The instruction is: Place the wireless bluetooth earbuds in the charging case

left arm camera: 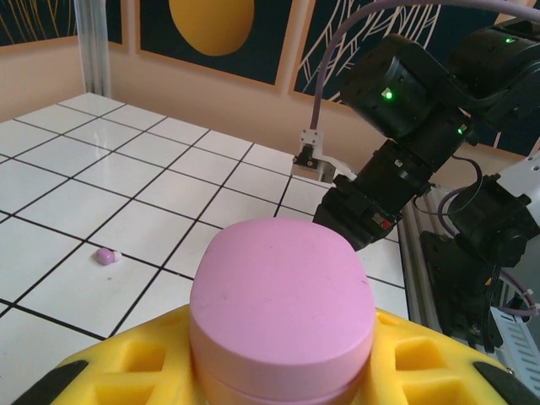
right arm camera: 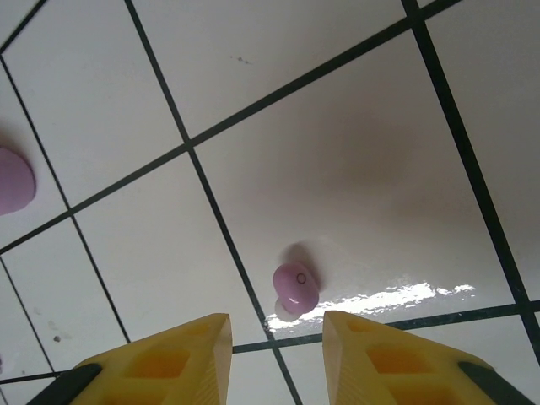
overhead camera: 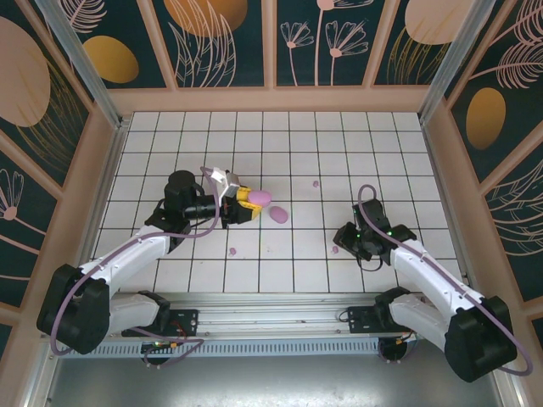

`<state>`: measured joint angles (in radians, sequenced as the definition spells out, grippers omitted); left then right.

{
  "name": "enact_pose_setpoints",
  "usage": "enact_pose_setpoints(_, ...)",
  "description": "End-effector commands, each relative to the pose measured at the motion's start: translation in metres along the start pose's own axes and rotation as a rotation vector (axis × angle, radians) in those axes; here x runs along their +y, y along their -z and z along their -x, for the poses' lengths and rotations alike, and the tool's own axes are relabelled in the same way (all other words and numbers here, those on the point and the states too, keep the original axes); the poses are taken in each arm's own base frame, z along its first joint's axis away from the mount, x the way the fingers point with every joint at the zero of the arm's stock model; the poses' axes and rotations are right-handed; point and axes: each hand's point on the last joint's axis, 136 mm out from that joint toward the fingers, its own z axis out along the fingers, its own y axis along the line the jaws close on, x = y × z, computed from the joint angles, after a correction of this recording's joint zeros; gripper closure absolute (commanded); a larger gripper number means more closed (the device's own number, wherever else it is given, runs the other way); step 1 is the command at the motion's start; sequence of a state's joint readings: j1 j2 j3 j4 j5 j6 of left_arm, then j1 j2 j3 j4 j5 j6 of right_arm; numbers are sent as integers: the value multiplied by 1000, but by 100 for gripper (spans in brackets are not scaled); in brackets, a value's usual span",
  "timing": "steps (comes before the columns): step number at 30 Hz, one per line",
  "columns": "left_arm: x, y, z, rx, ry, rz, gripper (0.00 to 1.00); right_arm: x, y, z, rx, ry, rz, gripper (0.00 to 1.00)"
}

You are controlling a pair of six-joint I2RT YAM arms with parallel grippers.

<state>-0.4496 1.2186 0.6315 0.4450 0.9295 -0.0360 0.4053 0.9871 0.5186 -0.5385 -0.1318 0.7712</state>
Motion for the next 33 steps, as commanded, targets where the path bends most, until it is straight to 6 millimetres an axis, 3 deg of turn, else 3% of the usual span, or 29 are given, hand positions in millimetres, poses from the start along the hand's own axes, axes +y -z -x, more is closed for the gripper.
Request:
enact_pose_setpoints(1, 0, 3, 4, -18, -31, 6, 100, -4, -8, 1, -1, 18, -6, 66)
enact_pose_setpoints(11, -1, 4, 3, -17, -29, 8, 100, -3, -22, 2, 26, 59, -18, 66)
enact_pose_setpoints(18, 0, 3, 3, -16, -29, 9, 100, -12, -27, -7, 67, 61, -57, 66)
enact_pose_setpoints(33, -2, 5, 1, -17, -28, 13, 100, -10, -44, -21, 135, 114, -115, 71)
